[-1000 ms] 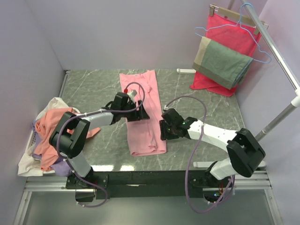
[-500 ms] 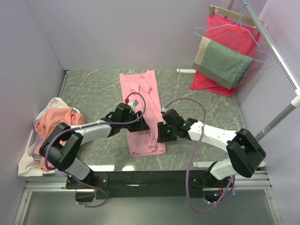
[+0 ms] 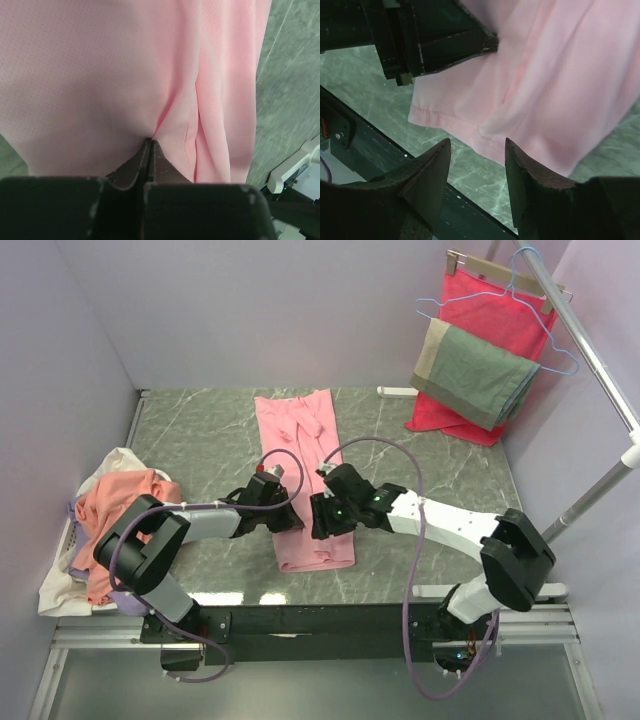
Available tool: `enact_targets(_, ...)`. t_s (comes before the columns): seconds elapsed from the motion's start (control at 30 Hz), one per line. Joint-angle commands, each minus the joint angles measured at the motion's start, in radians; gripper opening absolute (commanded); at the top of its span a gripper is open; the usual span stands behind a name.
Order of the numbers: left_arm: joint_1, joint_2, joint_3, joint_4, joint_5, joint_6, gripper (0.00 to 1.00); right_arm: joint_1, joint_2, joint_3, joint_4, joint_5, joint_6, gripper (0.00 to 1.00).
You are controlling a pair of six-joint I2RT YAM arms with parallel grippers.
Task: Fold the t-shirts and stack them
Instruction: Rotate the tshirt 90 degrees
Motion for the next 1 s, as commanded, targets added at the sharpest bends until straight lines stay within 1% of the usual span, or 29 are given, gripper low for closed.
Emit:
enact_targets(0.0,-0.001,0.021,-0.027,-0.029,-0.07,-0.024,0.01,0.046,0.086,0.073,-0.054,0.036,-0.021,0.55)
enact_targets(0.07,-0.001,0.012,-0.033,-0.042,-0.074,-0.023,0.04,0.064,0.114,0.092,-0.079,0.048,-0.016,0.55)
enact_targets(0.1,-0.003,0.008,-0.033,-0.047,-0.074,-0.017,0.07,0.071,0.142,0.1,-0.091,0.088,-0.01,0.55)
enact_targets(0.13,-0.001,0.001,-0.036,-0.052,-0.075,-0.014,0.14,0.084,0.157,0.109,-0.125,0.105,-0.009,0.55)
enact_targets(0.17,-0.001,-0.012,-0.036,-0.068,-0.08,-0.011,0.17,0.089,0.168,0.124,-0.142,0.123,-0.004,0.55)
enact_targets(0.2,-0.003,-0.02,-0.036,-0.078,-0.087,-0.006,0.24,0.097,0.188,0.132,-0.159,0.149,-0.003,0.55)
enact_targets(0.23,-0.003,-0.028,-0.036,-0.088,-0.093,-0.004,0.35,0.104,0.195,0.139,-0.188,0.195,-0.003,0.55)
enact_targets(0.27,-0.003,-0.044,-0.035,-0.098,-0.107,0.0,0.37,0.115,0.202,0.152,-0.205,0.223,0.005,0.55)
enact_targets(0.33,-0.003,-0.063,-0.029,-0.131,-0.123,0.003,0.46,0.124,0.217,0.164,-0.235,0.269,0.01,0.54)
enact_targets(0.37,-0.003,-0.081,-0.027,-0.131,-0.139,0.005,0.48,0.132,0.218,0.167,-0.243,0.286,0.013,0.45)
enact_targets(0.4,-0.003,-0.091,-0.027,-0.178,-0.152,0.003,0.51,0.137,0.217,0.169,-0.251,0.303,0.016,0.38)
enact_targets(0.43,-0.003,-0.101,-0.024,-0.193,-0.162,0.003,0.58,0.141,0.214,0.17,-0.255,0.321,0.016,0.31)
enact_targets(0.47,-0.003,-0.126,-0.024,-0.213,-0.191,-0.006,0.6,0.147,0.211,0.173,-0.26,0.328,0.014,0.16)
enact_targets(0.5,-0.001,-0.14,-0.022,-0.225,-0.193,-0.008,0.63,0.15,0.205,0.175,-0.263,0.334,0.013,0.09)
enact_targets(0.53,-0.001,-0.164,-0.024,-0.249,-0.195,-0.011,0.67,0.158,0.2,0.176,-0.263,0.332,0.01,0.05)
enact_targets(0.57,-0.003,-0.176,-0.024,-0.26,-0.227,-0.02,0.68,0.161,0.196,0.179,-0.265,0.317,-0.01,0.0)
enact_targets(0.7,-0.003,-0.216,-0.013,-0.3,-0.285,-0.027,0.72,0.218,0.159,0.205,-0.274,0.283,-0.038,0.0)
enact_targets(0.77,-0.003,-0.226,-0.009,-0.317,-0.293,-0.034,0.73,0.227,0.156,0.221,-0.278,0.262,-0.052,0.01)
enact_targets(0.8,-0.001,-0.226,-0.003,-0.326,-0.313,-0.037,0.75,0.233,0.157,0.224,-0.277,0.24,-0.053,0.01)
enact_targets(0.9,-0.003,-0.226,0.007,-0.357,-0.339,-0.055,0.77,0.246,0.162,0.239,-0.269,0.208,-0.064,0.02)
enact_targets(0.97,-0.001,-0.221,0.014,-0.383,-0.37,-0.069,0.77,0.256,0.171,0.247,-0.257,0.181,-0.069,0.04)
